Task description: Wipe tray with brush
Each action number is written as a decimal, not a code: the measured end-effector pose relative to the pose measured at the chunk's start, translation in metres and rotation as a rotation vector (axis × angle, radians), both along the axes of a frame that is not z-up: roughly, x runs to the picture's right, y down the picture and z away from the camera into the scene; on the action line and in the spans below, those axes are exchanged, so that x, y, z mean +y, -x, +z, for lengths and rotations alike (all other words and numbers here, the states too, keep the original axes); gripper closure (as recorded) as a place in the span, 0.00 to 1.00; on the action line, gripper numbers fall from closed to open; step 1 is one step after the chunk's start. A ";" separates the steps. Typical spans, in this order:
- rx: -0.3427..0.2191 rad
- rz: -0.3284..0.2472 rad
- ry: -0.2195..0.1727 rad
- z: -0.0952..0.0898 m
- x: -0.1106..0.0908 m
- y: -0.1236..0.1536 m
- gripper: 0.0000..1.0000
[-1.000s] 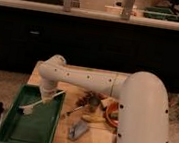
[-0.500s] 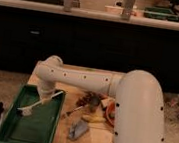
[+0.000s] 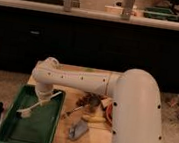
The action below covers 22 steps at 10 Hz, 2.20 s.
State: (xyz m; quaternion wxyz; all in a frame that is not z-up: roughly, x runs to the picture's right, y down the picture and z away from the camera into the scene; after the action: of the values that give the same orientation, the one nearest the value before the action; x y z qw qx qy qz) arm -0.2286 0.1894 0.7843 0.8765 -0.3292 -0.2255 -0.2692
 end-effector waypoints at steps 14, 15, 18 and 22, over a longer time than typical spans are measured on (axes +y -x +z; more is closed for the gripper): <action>-0.043 -0.245 -0.099 -0.016 0.044 0.035 1.00; -0.018 -0.257 -0.097 -0.012 0.045 0.030 1.00; 0.015 -0.270 -0.093 -0.007 0.047 0.025 1.00; 0.093 -0.273 -0.074 0.003 0.048 -0.002 1.00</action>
State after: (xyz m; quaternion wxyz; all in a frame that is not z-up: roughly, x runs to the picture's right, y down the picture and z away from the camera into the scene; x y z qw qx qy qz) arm -0.2266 0.2371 0.7873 0.8529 -0.3362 -0.1276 -0.3784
